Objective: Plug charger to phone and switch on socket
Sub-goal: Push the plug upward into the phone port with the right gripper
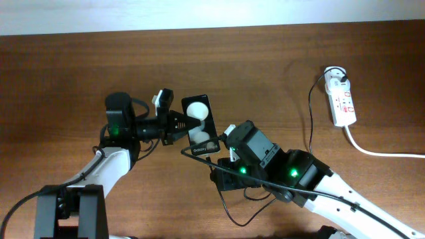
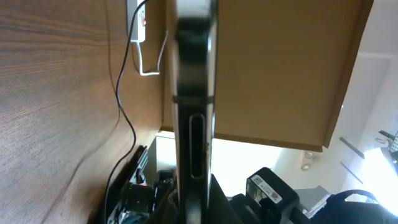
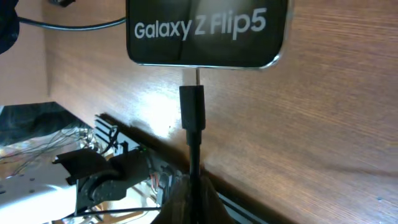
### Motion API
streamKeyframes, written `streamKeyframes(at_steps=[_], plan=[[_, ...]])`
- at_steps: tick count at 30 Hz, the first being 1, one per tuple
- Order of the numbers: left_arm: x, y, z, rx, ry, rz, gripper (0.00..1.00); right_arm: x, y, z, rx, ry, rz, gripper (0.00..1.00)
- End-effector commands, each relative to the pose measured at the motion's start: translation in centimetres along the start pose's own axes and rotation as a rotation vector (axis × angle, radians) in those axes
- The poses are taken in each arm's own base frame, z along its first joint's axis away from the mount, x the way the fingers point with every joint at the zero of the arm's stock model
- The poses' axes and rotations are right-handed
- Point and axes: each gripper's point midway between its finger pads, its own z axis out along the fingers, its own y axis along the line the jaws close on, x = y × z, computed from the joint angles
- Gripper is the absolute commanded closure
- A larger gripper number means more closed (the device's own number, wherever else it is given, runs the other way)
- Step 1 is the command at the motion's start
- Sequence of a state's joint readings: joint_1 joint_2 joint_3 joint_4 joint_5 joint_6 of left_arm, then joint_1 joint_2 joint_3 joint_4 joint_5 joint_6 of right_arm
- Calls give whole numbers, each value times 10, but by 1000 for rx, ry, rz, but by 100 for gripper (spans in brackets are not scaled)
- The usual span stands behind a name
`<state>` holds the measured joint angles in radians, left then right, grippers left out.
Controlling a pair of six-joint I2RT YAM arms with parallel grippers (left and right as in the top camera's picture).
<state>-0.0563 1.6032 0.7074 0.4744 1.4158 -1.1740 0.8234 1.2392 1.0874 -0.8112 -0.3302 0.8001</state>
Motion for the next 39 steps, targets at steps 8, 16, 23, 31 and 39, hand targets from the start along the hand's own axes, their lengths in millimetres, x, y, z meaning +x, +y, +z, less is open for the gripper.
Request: streamKeyframes(at_steps=[8,16,23,31,39], plan=[[22,-13,0,59,135,66,100,-37,-5,-2,51,-183,-29,96],[17,-11,1,35,113,-163,100,-30,-8,0,62,-146,-37,96],[17,-11,1,43,112,-25,100,-34,-7,-1,60,-165,-51,96],[24,-14,0,65,151,48,100,-45,-5,-3,67,-219,-86,96],[14,-10,1,40,92,57,100,-39,-6,-2,67,-190,-84,73]])
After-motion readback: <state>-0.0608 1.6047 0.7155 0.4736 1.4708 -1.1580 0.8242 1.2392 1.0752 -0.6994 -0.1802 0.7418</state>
